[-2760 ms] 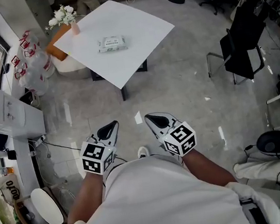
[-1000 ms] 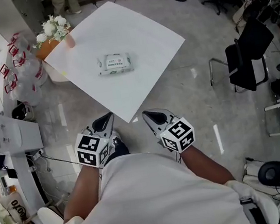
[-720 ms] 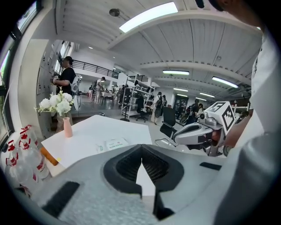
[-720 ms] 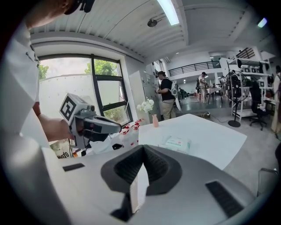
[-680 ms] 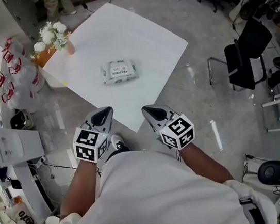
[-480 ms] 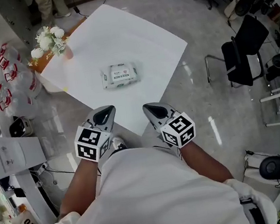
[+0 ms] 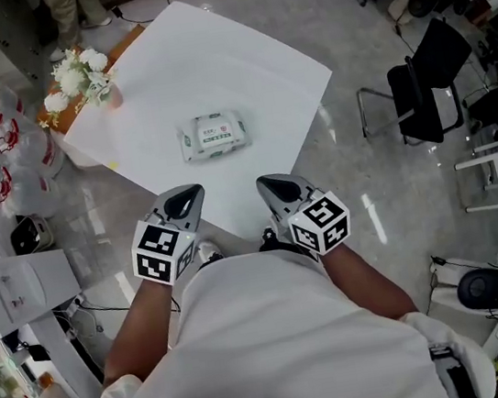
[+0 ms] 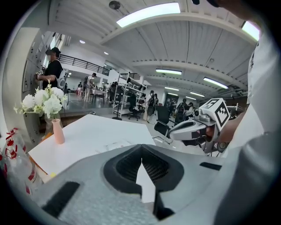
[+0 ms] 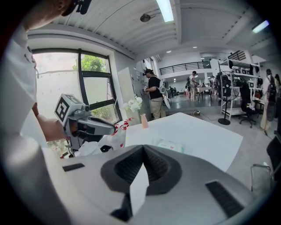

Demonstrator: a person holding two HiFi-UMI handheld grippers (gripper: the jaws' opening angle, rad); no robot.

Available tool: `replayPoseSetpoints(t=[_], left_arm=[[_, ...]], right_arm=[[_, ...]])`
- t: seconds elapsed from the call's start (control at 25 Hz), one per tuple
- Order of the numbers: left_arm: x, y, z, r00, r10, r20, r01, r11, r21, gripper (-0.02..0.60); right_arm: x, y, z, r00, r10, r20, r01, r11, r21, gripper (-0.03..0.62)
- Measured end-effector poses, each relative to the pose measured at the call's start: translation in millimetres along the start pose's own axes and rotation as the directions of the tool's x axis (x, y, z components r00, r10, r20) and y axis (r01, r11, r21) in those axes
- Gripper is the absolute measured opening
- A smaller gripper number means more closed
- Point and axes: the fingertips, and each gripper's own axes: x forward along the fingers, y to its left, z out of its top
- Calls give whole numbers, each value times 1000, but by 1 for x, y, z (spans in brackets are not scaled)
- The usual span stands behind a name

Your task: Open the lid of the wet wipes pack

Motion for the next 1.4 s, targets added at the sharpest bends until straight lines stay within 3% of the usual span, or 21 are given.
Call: replayPoseSetpoints(t=[0.32, 0.72, 1.04, 1.4], left_arm=[[1, 11, 7, 996, 88, 20, -87, 996, -36, 8], [12, 7, 11, 972, 234, 28, -229, 967, -110, 8], [18, -6, 11, 958, 286, 12, -283, 953, -113, 8], [25, -11, 14, 955, 296, 2, -294, 950, -101, 9]], right_arm=[[15, -7, 16, 996, 84, -8, -85, 993, -87, 6], [27, -29, 25, 975, 218, -34, -221, 965, -144, 6], [27, -36, 23, 960, 280, -31, -281, 948, -150, 6], [26, -43, 19, 957, 290, -19, -291, 949, -126, 6]])
